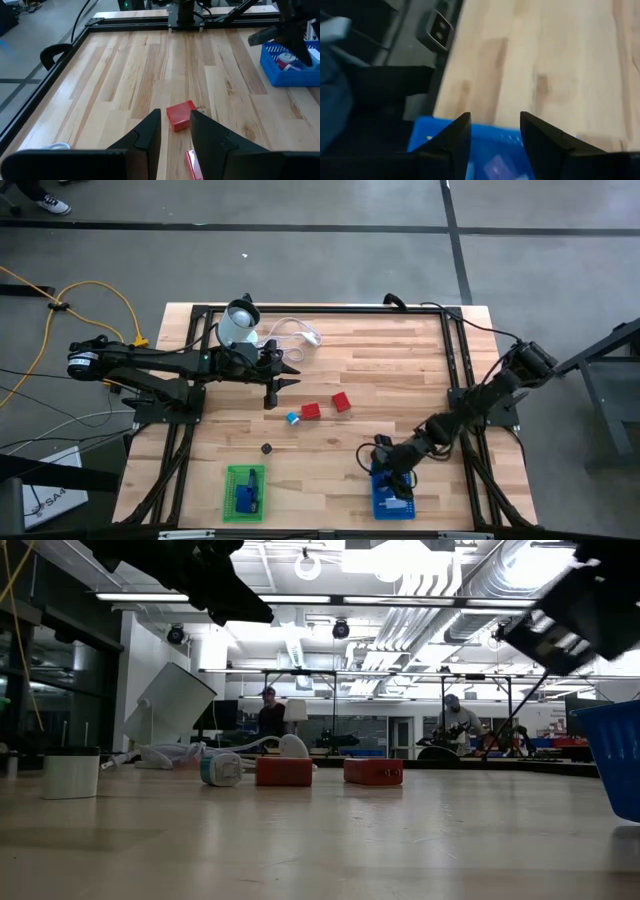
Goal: Pick & Place Office items
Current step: Put the right red charger adapter into the blue bin
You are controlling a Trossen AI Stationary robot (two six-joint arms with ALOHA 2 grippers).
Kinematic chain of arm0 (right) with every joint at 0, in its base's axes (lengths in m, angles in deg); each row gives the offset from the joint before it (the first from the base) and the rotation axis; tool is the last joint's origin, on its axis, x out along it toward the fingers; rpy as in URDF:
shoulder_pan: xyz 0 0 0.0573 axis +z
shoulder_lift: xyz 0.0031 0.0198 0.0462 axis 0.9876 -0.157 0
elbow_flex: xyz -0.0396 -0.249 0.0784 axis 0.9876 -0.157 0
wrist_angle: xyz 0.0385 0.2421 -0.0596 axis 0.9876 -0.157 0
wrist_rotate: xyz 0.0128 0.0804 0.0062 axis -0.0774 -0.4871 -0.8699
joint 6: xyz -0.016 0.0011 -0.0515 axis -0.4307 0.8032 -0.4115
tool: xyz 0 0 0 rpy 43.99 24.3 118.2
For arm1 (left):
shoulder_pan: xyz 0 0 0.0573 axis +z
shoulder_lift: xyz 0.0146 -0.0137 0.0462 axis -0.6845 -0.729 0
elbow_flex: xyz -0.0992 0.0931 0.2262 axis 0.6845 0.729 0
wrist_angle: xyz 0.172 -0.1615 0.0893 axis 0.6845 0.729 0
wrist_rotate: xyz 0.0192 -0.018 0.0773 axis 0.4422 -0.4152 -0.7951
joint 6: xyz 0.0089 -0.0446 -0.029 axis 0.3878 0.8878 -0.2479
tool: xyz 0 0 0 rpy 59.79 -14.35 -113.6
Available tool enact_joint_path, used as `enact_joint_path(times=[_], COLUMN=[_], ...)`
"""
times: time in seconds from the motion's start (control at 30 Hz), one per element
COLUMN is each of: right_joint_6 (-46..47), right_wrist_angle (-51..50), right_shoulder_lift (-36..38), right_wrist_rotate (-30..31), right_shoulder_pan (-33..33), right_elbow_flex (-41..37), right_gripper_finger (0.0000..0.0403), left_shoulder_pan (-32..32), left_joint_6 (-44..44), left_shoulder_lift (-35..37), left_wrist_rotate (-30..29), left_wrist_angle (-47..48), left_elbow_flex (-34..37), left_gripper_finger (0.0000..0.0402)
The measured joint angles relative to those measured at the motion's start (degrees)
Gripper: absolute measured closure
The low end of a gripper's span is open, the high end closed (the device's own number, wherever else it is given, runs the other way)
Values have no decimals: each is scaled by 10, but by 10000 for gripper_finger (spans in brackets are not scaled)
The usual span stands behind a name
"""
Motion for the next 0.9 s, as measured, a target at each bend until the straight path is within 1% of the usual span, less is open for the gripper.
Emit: enact_joint_path(times=[0.23,0.33,0.43,0.67,0.9], right_joint_6=[-76,-84,-85,-110,-122], right_wrist_angle=[106,135,144,144,144], right_shoulder_lift=[0,0,0,0,0], right_wrist_rotate=[-99,-122,-136,-134,-86], right_shoulder_pan=[-51,-64,-74,-94,-141], right_elbow_flex=[0,0,0,0,0], right_gripper_finger=[247,247,247,247,247], left_shoulder_pan=[0,0,0,0,0], left_joint_6=[0,0,0,0,0], left_shoulder_lift=[0,0,0,0,0], left_wrist_rotate=[0,0,0,0,0], left_wrist_angle=[0,0,0,0,0], left_elbow_flex=[0,0,0,0,0], left_gripper_finger=[304,304,304,304,304])
